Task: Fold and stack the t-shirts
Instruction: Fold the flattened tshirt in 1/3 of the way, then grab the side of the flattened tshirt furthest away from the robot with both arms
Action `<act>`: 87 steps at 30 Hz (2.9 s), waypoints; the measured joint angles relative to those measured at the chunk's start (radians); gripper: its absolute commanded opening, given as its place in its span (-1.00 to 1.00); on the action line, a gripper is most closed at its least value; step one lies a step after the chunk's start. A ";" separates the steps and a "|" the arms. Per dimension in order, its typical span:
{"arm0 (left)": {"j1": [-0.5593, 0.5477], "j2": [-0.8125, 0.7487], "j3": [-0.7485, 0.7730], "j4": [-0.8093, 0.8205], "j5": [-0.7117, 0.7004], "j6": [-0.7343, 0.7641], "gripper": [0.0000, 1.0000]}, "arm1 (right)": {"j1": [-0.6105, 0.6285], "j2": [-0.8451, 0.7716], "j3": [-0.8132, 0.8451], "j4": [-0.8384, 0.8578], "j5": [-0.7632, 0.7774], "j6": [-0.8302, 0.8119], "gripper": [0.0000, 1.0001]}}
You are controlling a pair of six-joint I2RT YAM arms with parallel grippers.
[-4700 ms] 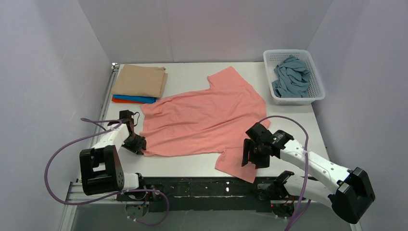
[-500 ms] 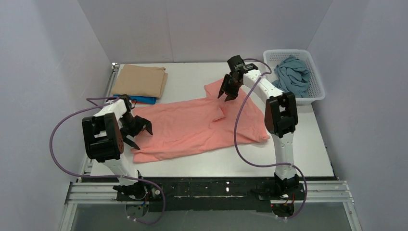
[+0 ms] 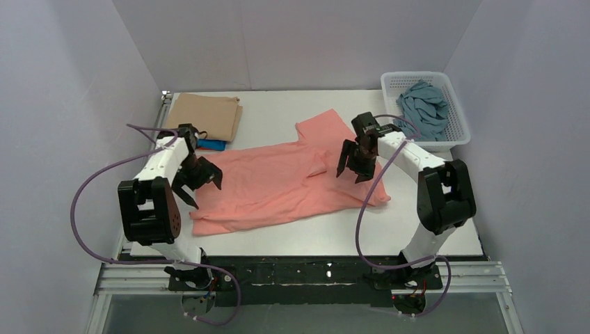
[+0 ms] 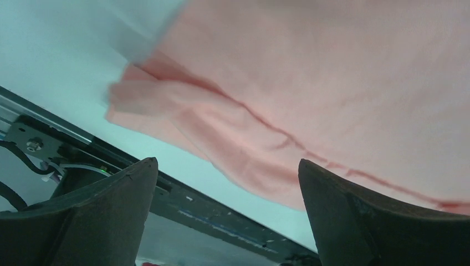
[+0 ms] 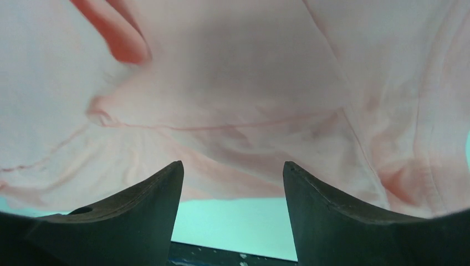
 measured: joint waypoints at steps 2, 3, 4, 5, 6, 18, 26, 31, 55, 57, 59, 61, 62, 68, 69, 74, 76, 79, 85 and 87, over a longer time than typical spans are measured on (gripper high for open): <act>-0.090 -0.024 -0.018 0.001 0.013 -0.007 0.99 | -0.010 -0.061 -0.104 0.031 -0.025 -0.008 0.46; -0.133 -0.030 -0.032 0.012 0.023 -0.011 0.99 | -0.021 -0.069 -0.141 0.050 -0.042 -0.010 0.45; -0.178 -0.032 -0.050 0.029 0.043 -0.016 0.99 | -0.032 -0.066 -0.164 0.068 -0.056 -0.010 0.45; -0.229 -0.030 -0.078 0.062 0.077 -0.026 0.99 | -0.047 -0.055 -0.184 0.089 -0.071 -0.011 0.45; -0.260 -0.026 -0.098 0.087 0.098 -0.031 0.99 | -0.066 -0.040 -0.204 0.109 -0.085 -0.011 0.45; -0.446 0.057 -0.211 0.256 0.178 -0.049 0.99 | -0.298 -0.182 -0.445 0.179 -0.227 -0.003 0.49; -0.557 -0.066 -0.386 0.277 0.217 -0.076 0.99 | -0.371 -0.452 -0.648 0.067 -0.187 -0.005 0.52; -0.585 -0.119 -0.367 0.214 0.200 -0.074 0.99 | -0.367 -0.550 -0.573 -0.061 -0.142 -0.040 0.52; -0.299 -0.208 -0.363 0.125 0.020 -0.052 0.99 | 0.101 -0.097 -0.307 0.231 -0.068 0.161 0.48; -0.278 -0.177 -0.360 0.152 0.018 -0.052 0.99 | 0.106 -0.056 -0.274 0.249 -0.064 0.177 0.48; -0.247 -0.138 -0.339 0.166 0.013 -0.053 0.99 | 0.113 -0.013 -0.211 0.273 -0.060 0.185 0.48; -0.204 -0.100 -0.298 0.180 0.012 -0.055 0.99 | 0.116 0.053 -0.109 0.308 -0.061 0.186 0.48; -0.186 -0.085 -0.278 0.185 0.011 -0.056 0.99 | 0.117 0.075 -0.071 0.322 -0.059 0.185 0.49; -0.106 -0.019 -0.087 0.170 -0.014 -0.050 0.99 | 0.116 0.152 0.207 0.224 0.044 0.128 0.53; -0.104 -0.019 -0.056 0.165 -0.022 -0.043 0.99 | 0.111 0.151 0.223 0.219 0.051 0.116 0.53; -0.048 0.051 0.131 0.138 -0.025 0.013 0.99 | 0.011 0.179 0.309 0.176 0.014 0.005 0.53; -0.024 0.130 0.216 0.135 -0.026 0.038 0.99 | -0.050 0.225 0.373 0.169 -0.003 -0.043 0.52; 0.001 0.269 0.323 0.145 -0.025 0.077 0.84 | -0.119 0.331 0.514 0.165 -0.014 -0.109 0.52; 0.004 0.426 0.361 0.174 -0.010 0.131 0.72 | -0.157 0.571 0.824 0.141 -0.006 -0.186 0.51; 0.003 0.449 0.361 0.187 -0.005 0.140 0.66 | -0.159 0.629 0.884 0.141 -0.006 -0.199 0.51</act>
